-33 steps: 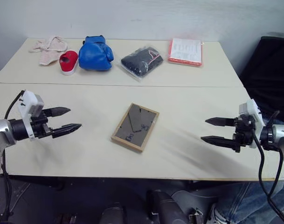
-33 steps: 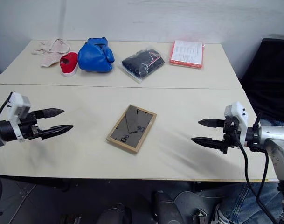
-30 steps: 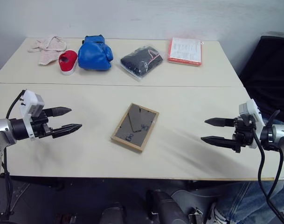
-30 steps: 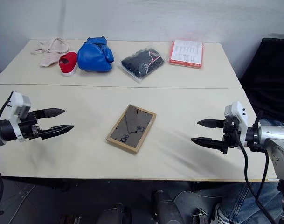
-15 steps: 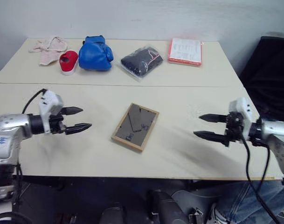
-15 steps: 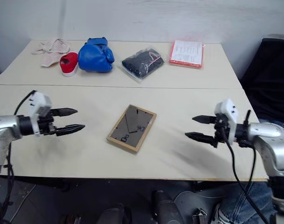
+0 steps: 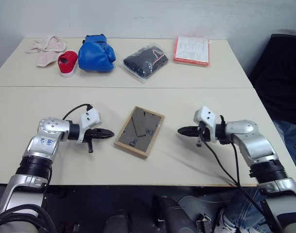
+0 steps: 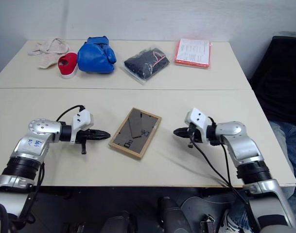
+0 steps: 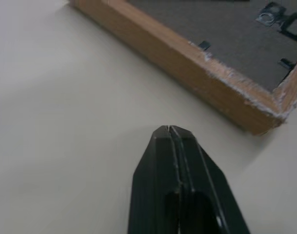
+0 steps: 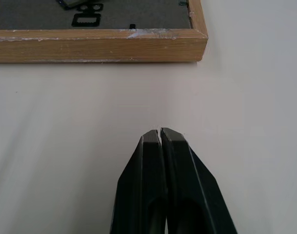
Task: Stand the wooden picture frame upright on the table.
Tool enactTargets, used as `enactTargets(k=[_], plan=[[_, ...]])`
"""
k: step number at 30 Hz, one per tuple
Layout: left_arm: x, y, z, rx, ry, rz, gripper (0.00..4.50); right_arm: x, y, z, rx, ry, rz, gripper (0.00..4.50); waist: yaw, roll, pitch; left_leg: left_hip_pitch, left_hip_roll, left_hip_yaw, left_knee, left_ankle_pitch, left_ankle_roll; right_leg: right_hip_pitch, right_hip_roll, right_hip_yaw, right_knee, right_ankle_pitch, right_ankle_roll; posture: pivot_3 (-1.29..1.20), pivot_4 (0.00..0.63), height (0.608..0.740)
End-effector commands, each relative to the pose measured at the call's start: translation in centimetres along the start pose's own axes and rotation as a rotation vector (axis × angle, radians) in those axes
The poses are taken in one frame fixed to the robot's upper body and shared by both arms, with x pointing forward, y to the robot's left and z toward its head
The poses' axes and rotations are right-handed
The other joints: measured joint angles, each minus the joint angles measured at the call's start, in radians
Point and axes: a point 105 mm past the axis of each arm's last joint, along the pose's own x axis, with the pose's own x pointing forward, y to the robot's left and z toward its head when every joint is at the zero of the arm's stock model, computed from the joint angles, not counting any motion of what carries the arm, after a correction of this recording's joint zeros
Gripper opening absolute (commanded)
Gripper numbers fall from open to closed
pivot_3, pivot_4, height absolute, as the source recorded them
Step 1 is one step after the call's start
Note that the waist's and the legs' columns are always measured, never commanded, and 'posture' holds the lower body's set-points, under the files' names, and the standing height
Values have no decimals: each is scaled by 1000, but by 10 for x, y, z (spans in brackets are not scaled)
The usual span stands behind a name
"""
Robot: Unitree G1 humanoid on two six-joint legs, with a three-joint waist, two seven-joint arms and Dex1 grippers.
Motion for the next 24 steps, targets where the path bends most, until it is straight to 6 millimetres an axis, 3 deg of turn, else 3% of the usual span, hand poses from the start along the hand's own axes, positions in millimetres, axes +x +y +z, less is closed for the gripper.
enactTargets(k=[1,4,7,12,16,20,24], plan=[[6,-14,19,-10,-73,-89,31,10,-5,8,-63,5,-24,0,0,0,0,0,0,0,2,0,0,0,0,0,0,0,0,0,150,740],[14,-32,31,-60,-132,-166,31,23,-6,11,-60,-3,-24,0,0,0,0,0,0,0,6,0,0,0,0,0,3,0,0,0,150,740],[17,-45,26,-65,-110,-192,31,32,-12,19,-52,-33,-56,0,-5,0,0,0,0,0,9,-1,1,1,0,1,5,0,0,0,150,740],[13,-34,9,-199,-78,-73,31,27,-13,19,-85,-17,-52,0,-2,0,0,0,0,-1,8,-1,0,1,0,0,5,0,0,0,150,740],[4,-34,-7,-567,-52,-70,891,16,0,18,-164,31,17,0,0,0,0,0,-1,-1,9,-1,1,1,0,0,5,0,0,0,150,740],[-4,-47,-3,-802,-85,-166,1982,8,15,16,-270,94,92,0,-7,0,0,2,-1,-2,9,-4,7,3,0,0,5,0,0,0,150,740],[-3,-44,5,-937,-110,-179,3195,8,25,14,-353,140,134,0,-5,0,0,2,-1,-2,9,-4,7,3,0,0,6,0,-1,0,150,740]])
